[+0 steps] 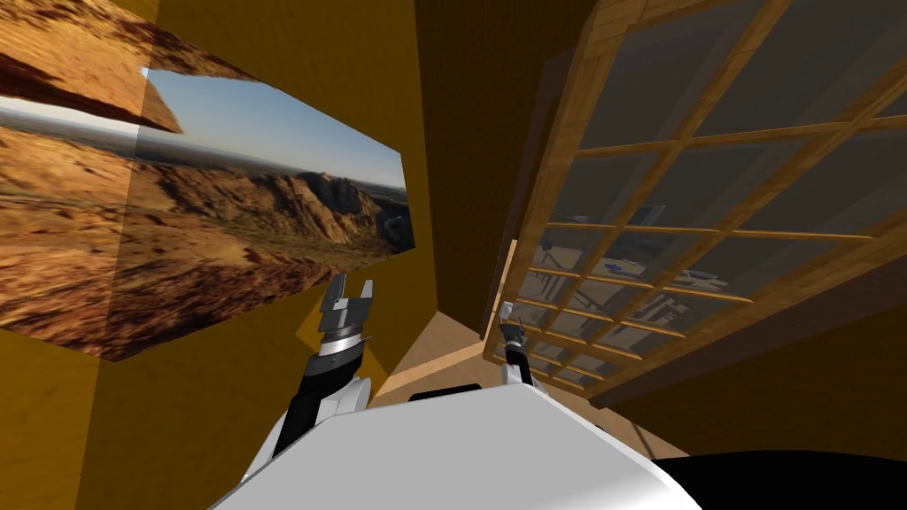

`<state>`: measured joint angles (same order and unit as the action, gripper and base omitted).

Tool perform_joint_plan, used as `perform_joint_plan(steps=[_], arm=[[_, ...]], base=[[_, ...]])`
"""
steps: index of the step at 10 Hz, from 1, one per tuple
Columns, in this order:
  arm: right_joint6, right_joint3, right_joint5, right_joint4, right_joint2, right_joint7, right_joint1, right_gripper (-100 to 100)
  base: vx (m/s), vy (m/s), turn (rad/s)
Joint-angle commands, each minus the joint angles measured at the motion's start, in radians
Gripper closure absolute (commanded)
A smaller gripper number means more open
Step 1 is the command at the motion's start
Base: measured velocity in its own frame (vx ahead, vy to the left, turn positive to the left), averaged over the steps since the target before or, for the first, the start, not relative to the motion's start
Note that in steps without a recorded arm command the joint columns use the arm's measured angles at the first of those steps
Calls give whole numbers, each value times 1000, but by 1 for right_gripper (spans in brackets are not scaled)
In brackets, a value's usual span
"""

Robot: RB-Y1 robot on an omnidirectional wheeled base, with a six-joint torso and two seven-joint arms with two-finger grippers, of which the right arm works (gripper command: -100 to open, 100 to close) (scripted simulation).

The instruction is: Pull the door open

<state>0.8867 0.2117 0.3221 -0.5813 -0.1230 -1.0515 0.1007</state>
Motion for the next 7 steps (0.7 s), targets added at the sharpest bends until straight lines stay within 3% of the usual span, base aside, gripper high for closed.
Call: perform_joint_plan(steps=[1, 2, 7], arm=[[-1, -5, 15, 2, 6, -50, 6, -100], [-1, -5, 15, 2, 6, -54, 6, -100], [-9, -19, 61, 0, 24, -190, 21, -100]], base=[[-61, -11, 37], [-46, -4, 20], [-56, -9, 42]])
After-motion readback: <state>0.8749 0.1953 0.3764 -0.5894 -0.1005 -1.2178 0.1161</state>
